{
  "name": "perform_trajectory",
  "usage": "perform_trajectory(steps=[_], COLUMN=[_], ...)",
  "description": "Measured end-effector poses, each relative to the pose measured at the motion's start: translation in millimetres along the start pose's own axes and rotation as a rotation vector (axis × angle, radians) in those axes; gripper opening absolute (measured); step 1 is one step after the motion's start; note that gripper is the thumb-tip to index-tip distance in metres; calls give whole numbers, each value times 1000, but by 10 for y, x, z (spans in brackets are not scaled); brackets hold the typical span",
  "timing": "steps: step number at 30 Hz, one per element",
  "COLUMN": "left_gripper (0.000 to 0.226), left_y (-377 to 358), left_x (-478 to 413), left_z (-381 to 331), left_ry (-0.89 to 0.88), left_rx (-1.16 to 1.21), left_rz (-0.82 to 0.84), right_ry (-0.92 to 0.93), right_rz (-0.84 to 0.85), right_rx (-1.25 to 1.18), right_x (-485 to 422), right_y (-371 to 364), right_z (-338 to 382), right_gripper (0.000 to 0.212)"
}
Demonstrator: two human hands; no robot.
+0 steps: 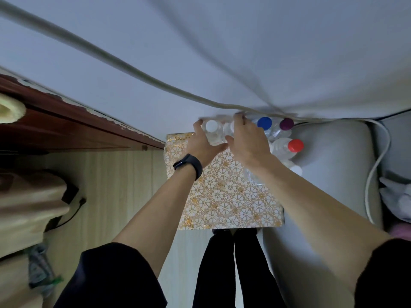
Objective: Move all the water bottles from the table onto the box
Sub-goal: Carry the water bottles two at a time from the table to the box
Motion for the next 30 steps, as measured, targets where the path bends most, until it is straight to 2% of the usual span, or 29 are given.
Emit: perform_trajectory(steps=[4,10,21,25,30], left_gripper=[69,49,60,73,76], left_y=[96,69,42,101,238], left_x=[4,-32,25,256,935], left_z=[-42,-80,-68,-49,-38], left_ry=[-154,-176,-131,-20,50], left_rx=[-228,-180,-62,32,-51], left_rz=[-43,-49,-93,-81,8], right_ry=[18,-16,-14,-15,-51], right_rz=[-22,-15,-100,-77,-17], right_rx=[172,222,57,-73,-138], right_x=[-5,-33,155,619,1363], right_y=[8,33,71,228,525], right_z=[-62,-58,-75,-57,-130], right_gripper=[51,51,59,46,35])
Point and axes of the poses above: each hand's wrist, its own x-axis away from the middle knuckle, its own y-axis out of the back of the hand, z = x × y, the point moved 7 cm from there along -x, towards the middle knuckle, and after that the axes turned 3 degrees about -y, right-handed, at the moved point
